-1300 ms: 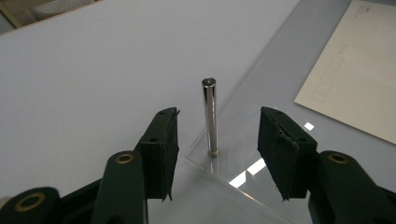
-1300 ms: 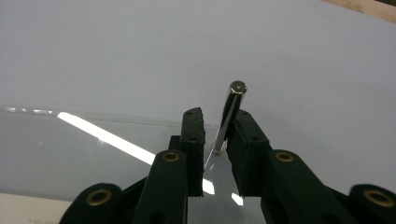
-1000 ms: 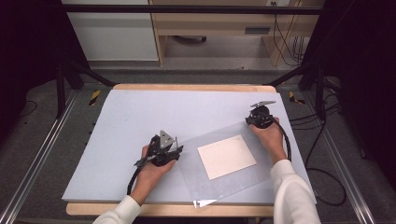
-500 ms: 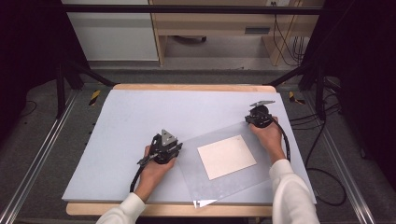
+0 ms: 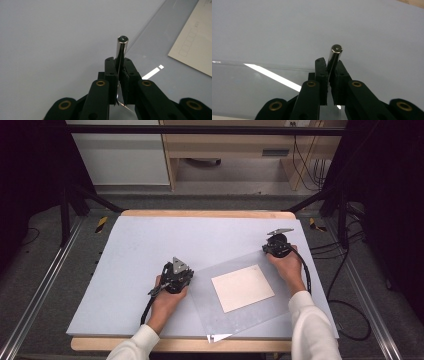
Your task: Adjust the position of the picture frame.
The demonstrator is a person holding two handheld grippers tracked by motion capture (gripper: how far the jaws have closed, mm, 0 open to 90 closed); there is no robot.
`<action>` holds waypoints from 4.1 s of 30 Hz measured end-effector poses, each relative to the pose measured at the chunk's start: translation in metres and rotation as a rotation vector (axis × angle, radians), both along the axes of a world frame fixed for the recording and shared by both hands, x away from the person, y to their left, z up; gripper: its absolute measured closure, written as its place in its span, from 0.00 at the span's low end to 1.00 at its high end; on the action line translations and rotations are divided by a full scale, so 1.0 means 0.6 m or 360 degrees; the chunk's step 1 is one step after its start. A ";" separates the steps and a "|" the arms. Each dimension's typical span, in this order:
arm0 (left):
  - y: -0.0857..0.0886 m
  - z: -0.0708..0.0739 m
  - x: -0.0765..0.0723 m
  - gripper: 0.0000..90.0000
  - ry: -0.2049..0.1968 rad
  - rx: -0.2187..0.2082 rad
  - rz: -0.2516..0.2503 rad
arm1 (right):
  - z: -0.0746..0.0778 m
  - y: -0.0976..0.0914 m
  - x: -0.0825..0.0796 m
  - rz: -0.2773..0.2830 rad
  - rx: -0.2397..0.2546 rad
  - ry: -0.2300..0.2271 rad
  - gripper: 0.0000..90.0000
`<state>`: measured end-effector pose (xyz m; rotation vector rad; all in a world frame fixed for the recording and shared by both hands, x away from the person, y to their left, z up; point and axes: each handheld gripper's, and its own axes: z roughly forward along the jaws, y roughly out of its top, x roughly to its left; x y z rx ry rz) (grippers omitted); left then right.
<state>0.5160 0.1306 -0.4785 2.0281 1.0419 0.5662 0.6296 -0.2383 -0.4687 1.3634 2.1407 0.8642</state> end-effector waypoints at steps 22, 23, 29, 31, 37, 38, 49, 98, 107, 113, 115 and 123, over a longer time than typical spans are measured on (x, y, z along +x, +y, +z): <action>0.004 0.013 0.007 0.93 0.0061 -0.0118 0.0018 | 0.022 0.000 -0.007 -0.0017 0.0001 0.0006 0.95; 0.006 0.017 0.007 0.92 0.0071 -0.0125 0.0007 | 0.026 0.000 -0.009 -0.0018 0.0002 0.0007 0.95; 0.020 0.042 0.005 0.91 0.0069 -0.0144 -0.0023 | 0.055 0.005 -0.026 -0.0007 -0.0034 0.0012 0.95; 0.026 0.052 0.004 0.91 0.0058 -0.0126 -0.0024 | 0.070 0.012 -0.034 -0.0001 -0.0046 0.0039 0.95; 0.044 0.086 -0.002 0.91 0.0042 -0.0095 -0.0055 | 0.100 0.026 -0.041 0.0002 -0.0058 0.0025 0.95; 0.047 0.091 -0.002 0.91 0.0041 -0.0095 -0.0061 | 0.109 0.030 -0.043 -0.0006 -0.0055 0.0018 0.95; 0.090 0.134 0.028 0.91 0.0106 -0.0039 -0.0163 | 0.135 0.061 -0.053 -0.0012 -0.0047 0.0047 0.95; 0.160 0.089 0.123 0.91 0.0213 0.0024 -0.0184 | 0.066 0.123 -0.090 -0.0009 -0.0043 0.0104 0.95; 0.151 0.072 0.127 0.91 0.0211 0.0007 -0.0109 | 0.058 0.118 -0.088 -0.0003 -0.0041 0.0097 0.95; 0.142 0.064 0.124 0.92 0.0196 0.0038 -0.0042 | 0.046 0.115 -0.087 -0.0004 -0.0019 0.0074 0.95; 0.140 0.060 0.124 0.93 0.0187 0.0064 -0.0035 | 0.041 0.113 -0.088 -0.0006 0.0002 0.0065 0.95; 0.135 0.051 0.128 0.93 0.0200 0.0037 -0.0002 | 0.030 0.106 -0.086 -0.0011 0.0039 0.0055 0.95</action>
